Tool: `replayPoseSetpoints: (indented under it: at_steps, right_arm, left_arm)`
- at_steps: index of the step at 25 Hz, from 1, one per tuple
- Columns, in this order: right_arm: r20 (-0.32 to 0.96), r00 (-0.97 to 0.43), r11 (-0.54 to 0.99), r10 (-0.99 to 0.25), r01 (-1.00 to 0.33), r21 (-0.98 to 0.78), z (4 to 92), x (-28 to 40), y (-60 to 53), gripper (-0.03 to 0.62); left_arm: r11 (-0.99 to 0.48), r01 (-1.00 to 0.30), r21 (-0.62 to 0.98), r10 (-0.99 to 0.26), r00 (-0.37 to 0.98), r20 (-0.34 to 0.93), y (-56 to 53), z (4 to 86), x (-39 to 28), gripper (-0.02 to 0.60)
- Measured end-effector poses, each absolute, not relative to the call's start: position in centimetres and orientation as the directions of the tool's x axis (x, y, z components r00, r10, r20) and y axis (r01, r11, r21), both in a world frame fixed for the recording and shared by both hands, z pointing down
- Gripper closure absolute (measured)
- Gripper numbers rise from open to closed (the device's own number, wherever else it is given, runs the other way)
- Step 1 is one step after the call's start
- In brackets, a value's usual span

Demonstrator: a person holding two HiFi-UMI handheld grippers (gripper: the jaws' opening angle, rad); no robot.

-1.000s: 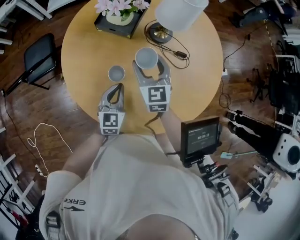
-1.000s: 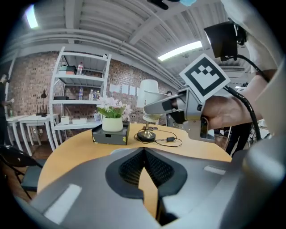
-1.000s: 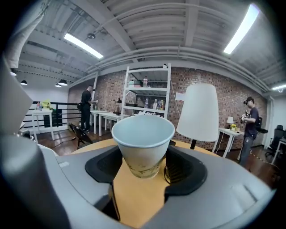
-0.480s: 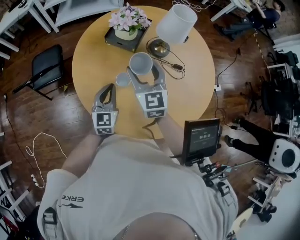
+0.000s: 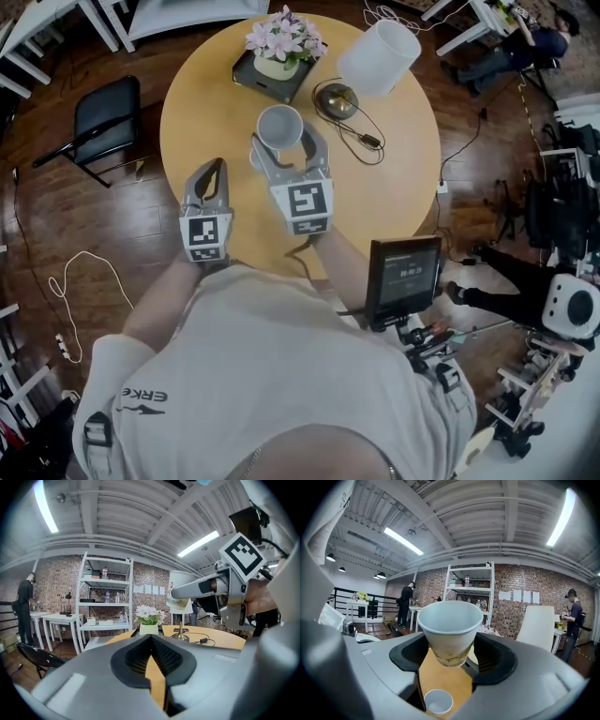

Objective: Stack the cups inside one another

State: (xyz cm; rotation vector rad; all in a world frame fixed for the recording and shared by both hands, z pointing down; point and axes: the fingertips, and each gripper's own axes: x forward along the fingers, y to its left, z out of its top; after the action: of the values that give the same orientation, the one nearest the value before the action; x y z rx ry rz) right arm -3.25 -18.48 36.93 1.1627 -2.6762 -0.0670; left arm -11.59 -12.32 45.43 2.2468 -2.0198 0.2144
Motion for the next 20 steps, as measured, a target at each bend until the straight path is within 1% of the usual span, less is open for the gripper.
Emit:
replayPoseSetpoints:
  at_steps: [5,14,20]
  right_arm:
    - [0.246,-0.643,0.678,-0.726,-0.728,0.101,39.5,-3.1,-18.5,0.275]
    - [0.366,-0.61,0.667,-0.703,-0.744,0.04,44.8,-2.5,-18.1,0.275]
    - [0.439,-0.593,0.663,-0.675,-0.749,0.008,49.8,-2.5,-18.5,0.275]
  left_arm:
    - [-0.118,-0.993,-0.011,-0.973,0.113,0.201,-12.6,45.8,-12.0,0.58]
    - [-0.139,-0.99,0.006,-0.951,0.135,0.277,-12.2,48.1,-11.8,0.58]
    - [-0.15,-0.988,0.018,-0.94,0.149,0.308,-12.9,50.7,-11.6,0.58]
